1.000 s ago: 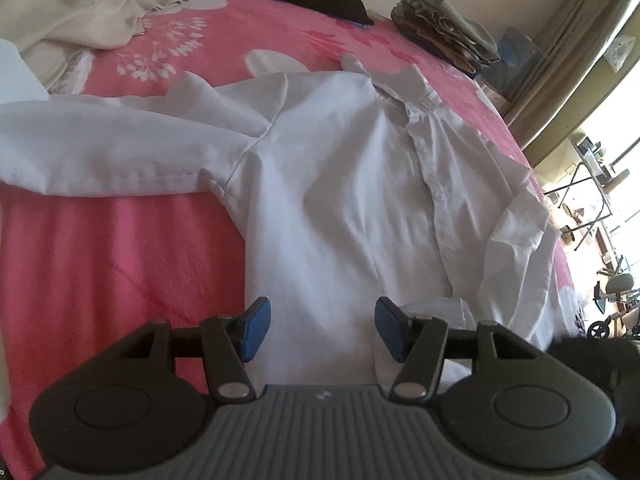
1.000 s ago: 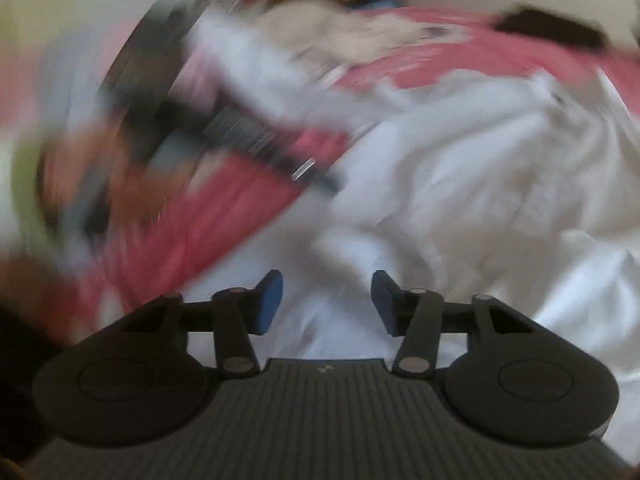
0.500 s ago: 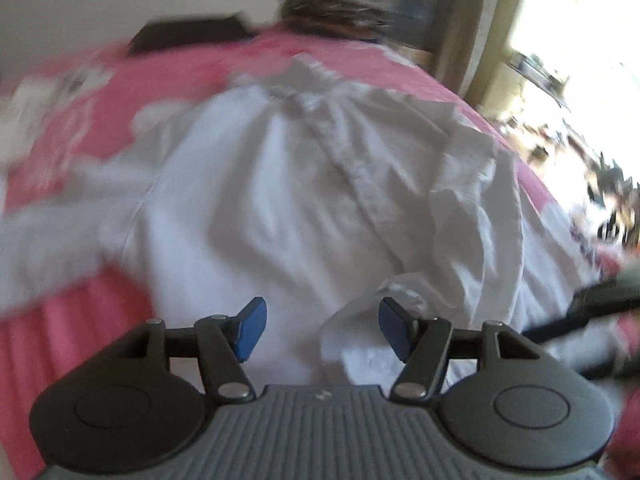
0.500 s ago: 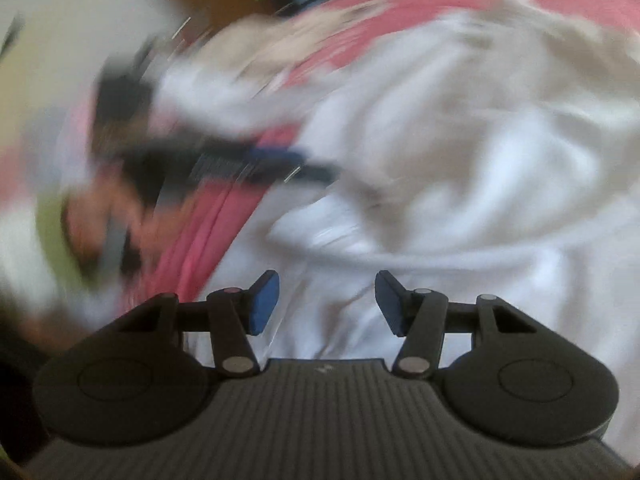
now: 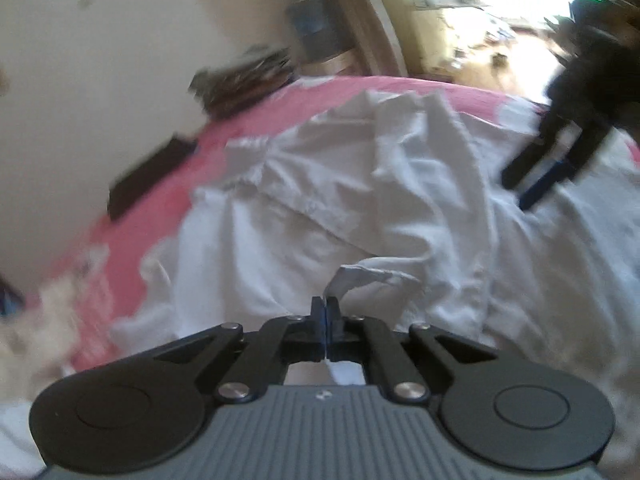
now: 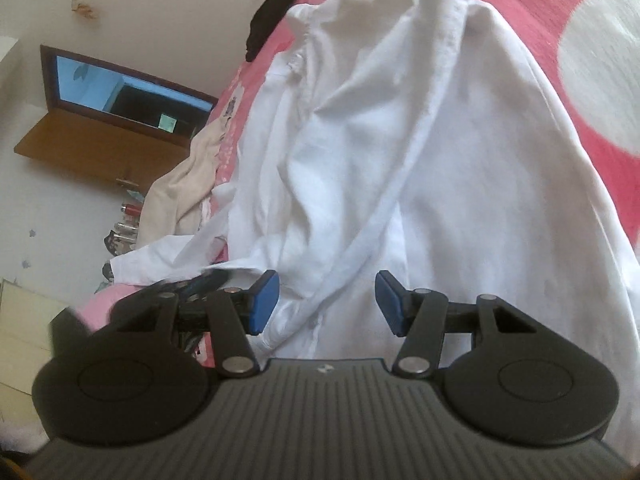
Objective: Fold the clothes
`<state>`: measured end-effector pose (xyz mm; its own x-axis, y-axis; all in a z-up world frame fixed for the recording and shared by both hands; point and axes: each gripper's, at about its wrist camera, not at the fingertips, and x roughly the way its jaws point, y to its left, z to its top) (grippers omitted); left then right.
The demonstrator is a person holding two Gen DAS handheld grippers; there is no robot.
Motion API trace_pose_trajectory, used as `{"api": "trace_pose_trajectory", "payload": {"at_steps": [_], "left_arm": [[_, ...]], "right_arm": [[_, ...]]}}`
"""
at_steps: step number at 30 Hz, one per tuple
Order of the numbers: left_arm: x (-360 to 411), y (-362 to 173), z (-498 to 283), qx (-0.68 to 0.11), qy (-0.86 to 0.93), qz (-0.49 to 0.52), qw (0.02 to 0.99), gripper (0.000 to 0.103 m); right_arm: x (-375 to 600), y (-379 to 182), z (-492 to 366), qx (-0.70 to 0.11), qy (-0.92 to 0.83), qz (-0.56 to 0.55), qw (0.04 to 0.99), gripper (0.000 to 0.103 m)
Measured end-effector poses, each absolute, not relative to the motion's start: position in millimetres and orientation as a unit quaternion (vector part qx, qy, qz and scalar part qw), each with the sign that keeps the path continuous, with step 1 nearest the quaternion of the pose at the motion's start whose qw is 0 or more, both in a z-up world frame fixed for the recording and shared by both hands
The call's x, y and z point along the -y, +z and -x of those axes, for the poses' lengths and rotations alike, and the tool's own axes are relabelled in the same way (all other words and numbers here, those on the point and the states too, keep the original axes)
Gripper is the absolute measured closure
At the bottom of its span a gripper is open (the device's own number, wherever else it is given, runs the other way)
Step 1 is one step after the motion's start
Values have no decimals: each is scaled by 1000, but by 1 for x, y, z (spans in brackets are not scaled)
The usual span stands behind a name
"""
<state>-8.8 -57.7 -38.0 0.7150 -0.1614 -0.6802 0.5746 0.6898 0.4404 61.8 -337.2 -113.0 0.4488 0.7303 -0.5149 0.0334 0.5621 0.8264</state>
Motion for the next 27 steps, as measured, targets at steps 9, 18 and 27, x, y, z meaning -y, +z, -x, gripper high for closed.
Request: {"api": "trace_pose_trajectory", "payload": {"at_steps": [9,18,27], "left_arm": [[39,-58,23,-451,-303,-337,769,61],[-42,-24,-42,-481,-209,-66,849,44],[3,-56,-62,-489,-247,-82,833,47]], "right_arm": [[347,-119,-62,-472,218,-428,740,50],[347,-121,-58,-478,211,-442,729,50],[338,-121,-57,-469,218,-471,714,51]]}}
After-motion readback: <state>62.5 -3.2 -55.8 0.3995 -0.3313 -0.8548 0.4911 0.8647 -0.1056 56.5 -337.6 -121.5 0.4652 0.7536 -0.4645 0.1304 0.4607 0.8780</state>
